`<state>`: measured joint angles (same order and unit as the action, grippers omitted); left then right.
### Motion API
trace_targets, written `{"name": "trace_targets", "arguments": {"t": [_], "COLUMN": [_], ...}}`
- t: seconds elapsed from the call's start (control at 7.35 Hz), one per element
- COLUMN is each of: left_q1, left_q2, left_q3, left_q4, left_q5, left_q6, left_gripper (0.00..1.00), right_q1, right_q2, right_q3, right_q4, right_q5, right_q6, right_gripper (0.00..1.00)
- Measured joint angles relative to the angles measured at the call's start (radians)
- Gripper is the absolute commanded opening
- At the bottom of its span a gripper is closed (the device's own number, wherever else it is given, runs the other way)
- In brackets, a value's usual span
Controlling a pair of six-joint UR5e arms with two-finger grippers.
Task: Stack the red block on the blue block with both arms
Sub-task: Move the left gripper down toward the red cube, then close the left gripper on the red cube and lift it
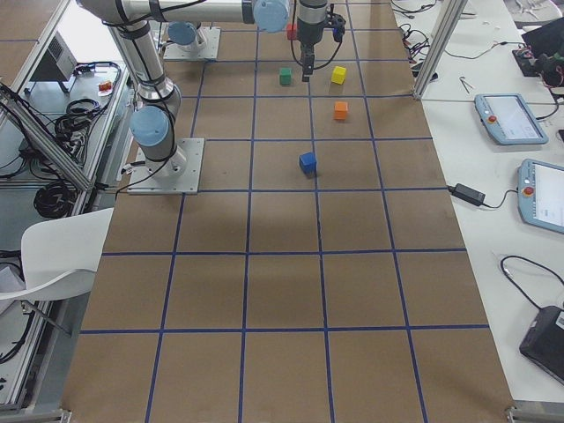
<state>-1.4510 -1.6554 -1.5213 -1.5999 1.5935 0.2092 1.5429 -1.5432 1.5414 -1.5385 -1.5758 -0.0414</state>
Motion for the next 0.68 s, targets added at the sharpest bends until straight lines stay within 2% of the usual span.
{"name": "trace_targets", "arguments": {"t": [0.27,0.68], "left_q1": [0.120,0.235], "left_q2": [-0.040,-0.072], "left_q3": [-0.093,-0.396], "left_q4": [0.078,0.478], "left_q5": [-0.005,-0.003], "left_q6": [0.085,0.260], "left_gripper": [1.00,1.00], "right_q1": [0.000,0.000], "right_q2": [0.000,0.000], "right_q3": [0.000,0.000], "right_q4": [0.000,0.000], "right_q5": [-0.001,0.000], "right_q6": [-0.001,-0.002], "right_gripper": [1.00,1.00]}}
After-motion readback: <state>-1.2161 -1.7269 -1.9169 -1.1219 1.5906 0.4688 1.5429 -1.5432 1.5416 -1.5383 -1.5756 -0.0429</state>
